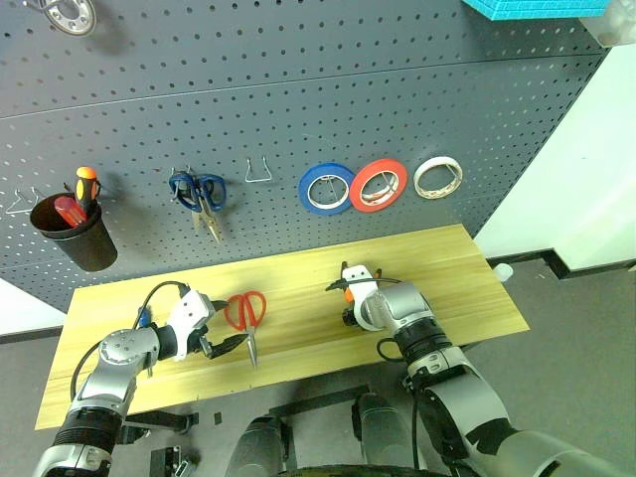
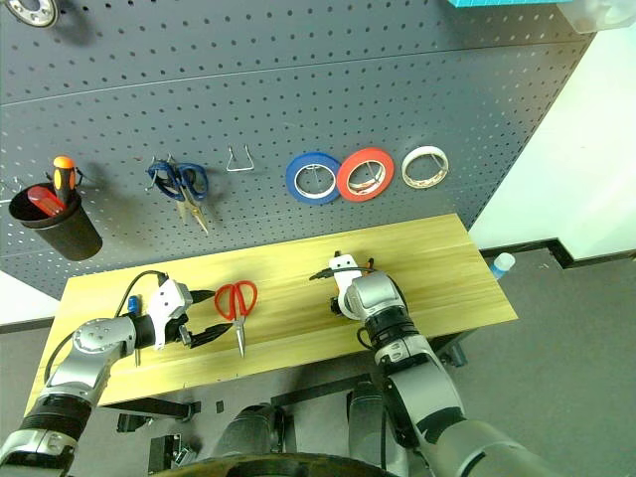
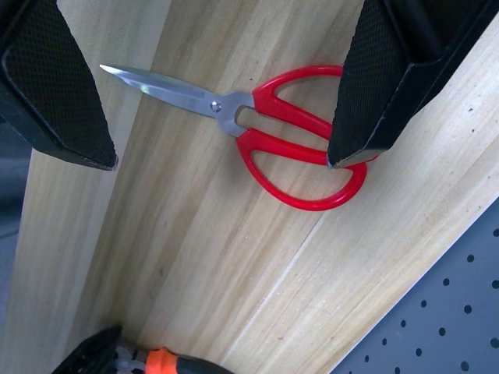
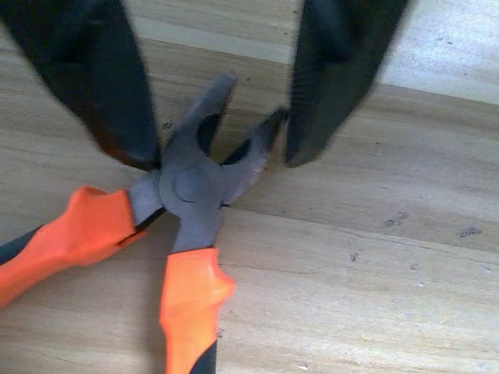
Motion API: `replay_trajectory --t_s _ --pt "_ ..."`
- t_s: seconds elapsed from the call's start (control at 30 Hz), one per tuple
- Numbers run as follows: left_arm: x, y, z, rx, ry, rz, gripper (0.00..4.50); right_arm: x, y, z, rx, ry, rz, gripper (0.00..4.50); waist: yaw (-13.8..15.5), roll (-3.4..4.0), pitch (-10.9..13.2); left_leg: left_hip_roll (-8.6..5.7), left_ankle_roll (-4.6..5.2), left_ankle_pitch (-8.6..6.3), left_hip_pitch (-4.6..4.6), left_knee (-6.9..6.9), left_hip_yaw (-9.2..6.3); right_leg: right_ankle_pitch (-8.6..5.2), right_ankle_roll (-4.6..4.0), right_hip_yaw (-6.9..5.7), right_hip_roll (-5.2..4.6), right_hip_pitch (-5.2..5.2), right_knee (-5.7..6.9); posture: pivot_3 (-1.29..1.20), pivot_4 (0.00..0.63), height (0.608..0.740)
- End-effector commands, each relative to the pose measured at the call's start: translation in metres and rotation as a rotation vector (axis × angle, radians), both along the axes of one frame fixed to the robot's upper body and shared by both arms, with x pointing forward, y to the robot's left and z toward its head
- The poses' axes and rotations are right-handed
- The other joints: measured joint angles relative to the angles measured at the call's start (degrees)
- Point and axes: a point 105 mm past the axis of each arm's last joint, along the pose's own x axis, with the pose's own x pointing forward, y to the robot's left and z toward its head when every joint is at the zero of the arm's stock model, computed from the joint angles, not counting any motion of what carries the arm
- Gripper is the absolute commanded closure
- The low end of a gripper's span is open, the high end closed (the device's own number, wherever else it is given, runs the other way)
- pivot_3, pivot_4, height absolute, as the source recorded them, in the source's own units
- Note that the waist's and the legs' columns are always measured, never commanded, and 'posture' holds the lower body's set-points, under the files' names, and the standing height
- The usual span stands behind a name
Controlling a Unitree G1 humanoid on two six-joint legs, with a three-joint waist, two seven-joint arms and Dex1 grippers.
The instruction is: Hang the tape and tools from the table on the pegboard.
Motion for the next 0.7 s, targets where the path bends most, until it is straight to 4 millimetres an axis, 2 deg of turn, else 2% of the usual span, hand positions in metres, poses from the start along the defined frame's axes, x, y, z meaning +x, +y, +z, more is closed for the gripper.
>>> replay_trajectory --t_s 0.03,0.23,0.37,0.47,0.7 --pt "0.003 0.0 0.009 -0.005 -0.041 0.002 0.0 0.005 -0.002 0.01 0.001 -0.031 0.004 3.26 0.01 0.0 0.0 0.0 0.0 0.0 0.0 0.0 0.0 0.0 0.0 0.0 0.0 0.0 0.0 -0.05 0.118 0.74" --pt "0.003 0.001 0.009 -0.005 -0.041 0.005 0.0 0.001 -0.013 0.01 -0.014 -0.03 0.009 3.26 0.04 0.01 0.01 0.0 0.0 0.0 -0.01 0.0 0.0 0.0 0.0 0.0 0.0 0.0 0.0 -0.05 0.118 0.74" --pt "0.003 0.001 0.009 -0.004 -0.043 0.008 0.0 0.0 -0.025 0.016 -0.04 -0.07 0.077 3.26 0.16 0.03 0.05 0.0 0.0 0.0 -0.01 0.0 0.0 -0.01 0.01 0.0 0.0 0.0 -0.01 -0.05 0.122 0.74" --pt "0.002 0.002 0.009 -0.003 -0.042 0.008 0.0 -0.001 -0.032 0.02 -0.057 -0.106 0.166 3.26 0.14 0.02 0.2 0.0 0.0 0.0 -0.03 0.01 0.0 -0.04 -0.02 0.0 -0.01 0.0 -0.04 -0.06 0.123 0.74" --pt "0.003 0.001 0.009 -0.003 -0.042 0.006 0.0 -0.011 -0.048 0.014 -0.121 -0.15 0.415 3.26 0.05 -0.09 0.69 0.0 0.0 0.0 -0.03 0.01 0.02 -0.08 -0.01 0.0 -0.01 0.0 -0.05 -0.06 0.123 0.74"
